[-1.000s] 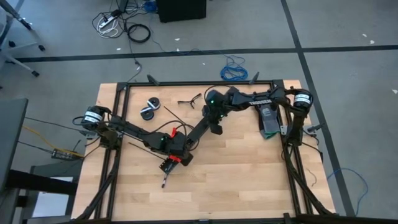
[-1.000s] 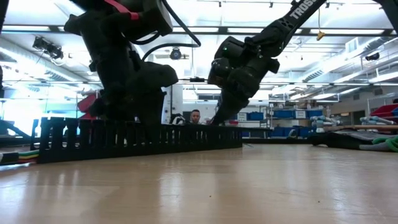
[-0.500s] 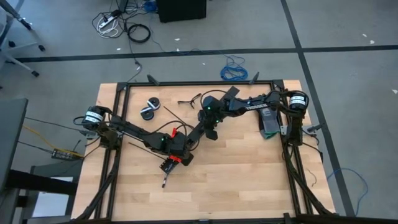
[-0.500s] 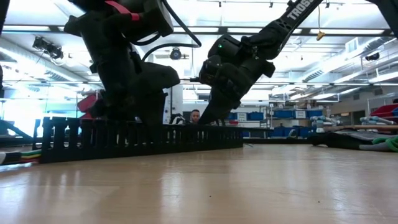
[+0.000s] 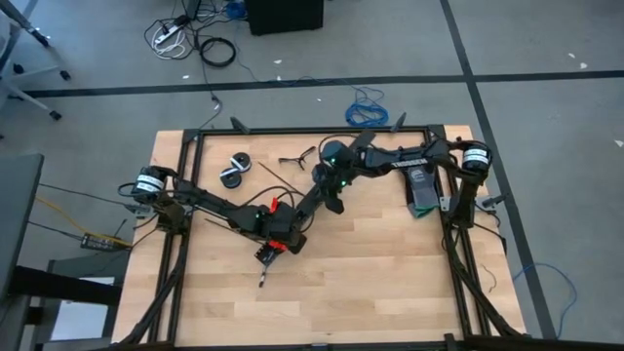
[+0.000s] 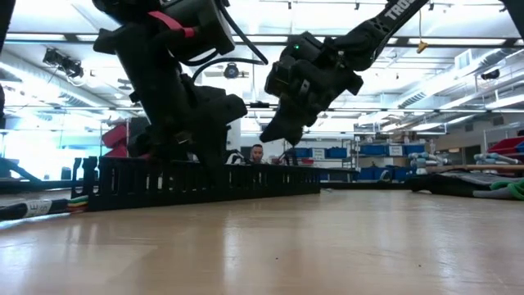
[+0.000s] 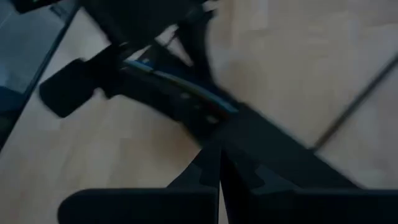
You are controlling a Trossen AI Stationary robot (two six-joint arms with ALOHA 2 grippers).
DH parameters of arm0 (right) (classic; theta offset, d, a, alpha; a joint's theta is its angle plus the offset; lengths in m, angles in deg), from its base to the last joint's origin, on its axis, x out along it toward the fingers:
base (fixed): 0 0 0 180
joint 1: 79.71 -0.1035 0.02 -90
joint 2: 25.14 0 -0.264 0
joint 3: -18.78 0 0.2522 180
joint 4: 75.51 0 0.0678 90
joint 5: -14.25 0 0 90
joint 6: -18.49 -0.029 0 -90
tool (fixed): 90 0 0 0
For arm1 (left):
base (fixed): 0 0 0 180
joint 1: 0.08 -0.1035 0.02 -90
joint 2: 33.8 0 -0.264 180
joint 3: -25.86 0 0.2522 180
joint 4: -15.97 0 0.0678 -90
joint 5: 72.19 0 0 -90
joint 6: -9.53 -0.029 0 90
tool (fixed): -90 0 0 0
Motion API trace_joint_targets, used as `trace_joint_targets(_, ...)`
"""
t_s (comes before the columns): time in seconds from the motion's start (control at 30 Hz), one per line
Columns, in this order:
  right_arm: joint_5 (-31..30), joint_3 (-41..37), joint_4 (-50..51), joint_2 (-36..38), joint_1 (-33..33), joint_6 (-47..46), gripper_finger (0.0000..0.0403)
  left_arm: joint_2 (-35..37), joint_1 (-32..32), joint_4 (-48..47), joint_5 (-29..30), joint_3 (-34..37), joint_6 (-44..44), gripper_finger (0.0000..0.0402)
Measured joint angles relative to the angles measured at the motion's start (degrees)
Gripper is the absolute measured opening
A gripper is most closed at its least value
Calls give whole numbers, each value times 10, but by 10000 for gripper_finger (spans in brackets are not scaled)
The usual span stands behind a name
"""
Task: Ziptie cables
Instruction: Insert the black cover of the black cable duct
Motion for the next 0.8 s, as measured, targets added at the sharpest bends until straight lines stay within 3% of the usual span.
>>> trace_joint_targets(0.27, -4, 0, 32, 8, 33, 25, 0, 1, 0, 2, -7, 0, 0, 238)
trace_joint_targets(0.8, 5, 2, 129, 10, 75, 185, 0, 2, 2, 18, -24, 0, -36, 239)
